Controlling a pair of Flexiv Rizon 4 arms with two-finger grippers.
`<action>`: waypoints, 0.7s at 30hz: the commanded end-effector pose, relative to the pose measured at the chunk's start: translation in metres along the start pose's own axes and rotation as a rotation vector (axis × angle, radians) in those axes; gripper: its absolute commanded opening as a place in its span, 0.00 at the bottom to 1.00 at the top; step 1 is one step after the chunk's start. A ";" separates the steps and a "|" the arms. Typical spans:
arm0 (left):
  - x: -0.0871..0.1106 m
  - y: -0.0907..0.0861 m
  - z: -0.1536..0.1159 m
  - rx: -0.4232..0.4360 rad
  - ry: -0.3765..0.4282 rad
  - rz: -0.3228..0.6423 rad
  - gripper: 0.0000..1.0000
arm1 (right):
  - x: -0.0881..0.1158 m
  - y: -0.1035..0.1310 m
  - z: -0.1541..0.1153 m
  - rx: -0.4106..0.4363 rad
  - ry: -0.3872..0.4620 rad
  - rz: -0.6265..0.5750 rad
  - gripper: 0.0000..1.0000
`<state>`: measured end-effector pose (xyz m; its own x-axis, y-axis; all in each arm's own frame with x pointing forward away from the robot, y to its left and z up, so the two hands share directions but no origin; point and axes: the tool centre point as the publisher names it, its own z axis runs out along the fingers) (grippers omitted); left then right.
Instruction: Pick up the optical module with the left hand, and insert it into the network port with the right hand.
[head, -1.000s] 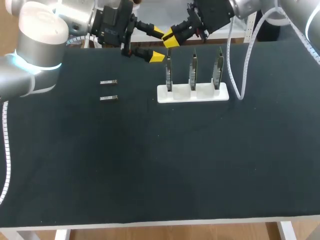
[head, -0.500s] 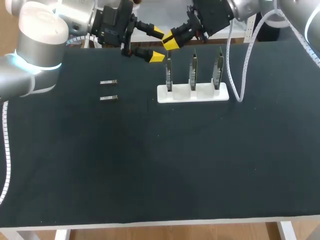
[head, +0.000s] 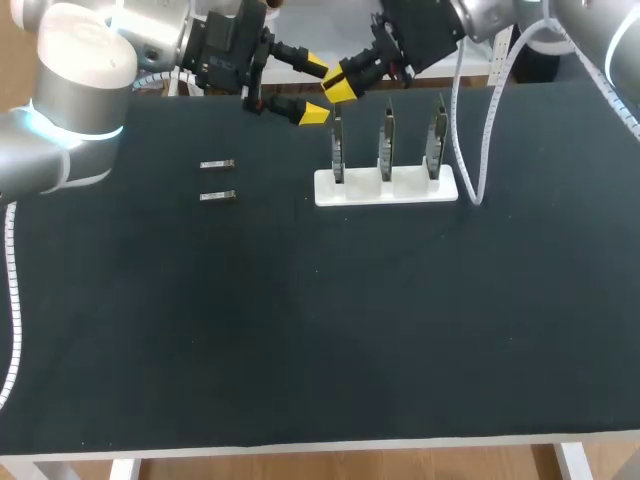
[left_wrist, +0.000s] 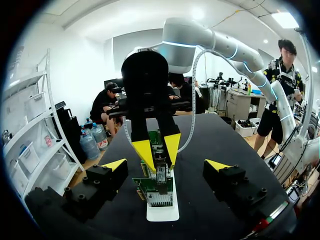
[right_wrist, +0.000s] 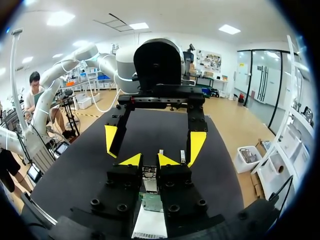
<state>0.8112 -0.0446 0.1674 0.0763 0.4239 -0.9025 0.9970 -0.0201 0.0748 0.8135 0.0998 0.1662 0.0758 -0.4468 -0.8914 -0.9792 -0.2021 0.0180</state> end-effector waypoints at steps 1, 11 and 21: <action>-0.001 0.003 0.001 0.006 0.005 -0.001 1.00 | 0.001 -0.007 -0.002 -0.130 -0.003 0.001 0.00; -0.001 0.003 0.001 0.006 0.005 -0.001 1.00 | 0.002 -0.007 0.002 -0.141 0.000 0.002 0.00; -0.001 0.003 0.001 0.006 0.005 -0.001 1.00 | 0.006 -0.008 0.004 -0.142 -0.001 0.011 0.00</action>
<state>0.8112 -0.0446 0.1674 0.0763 0.4239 -0.9025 0.9970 -0.0201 0.0748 0.8131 0.1011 0.1598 0.0669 -0.4496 -0.8907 -0.9796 -0.1989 0.0269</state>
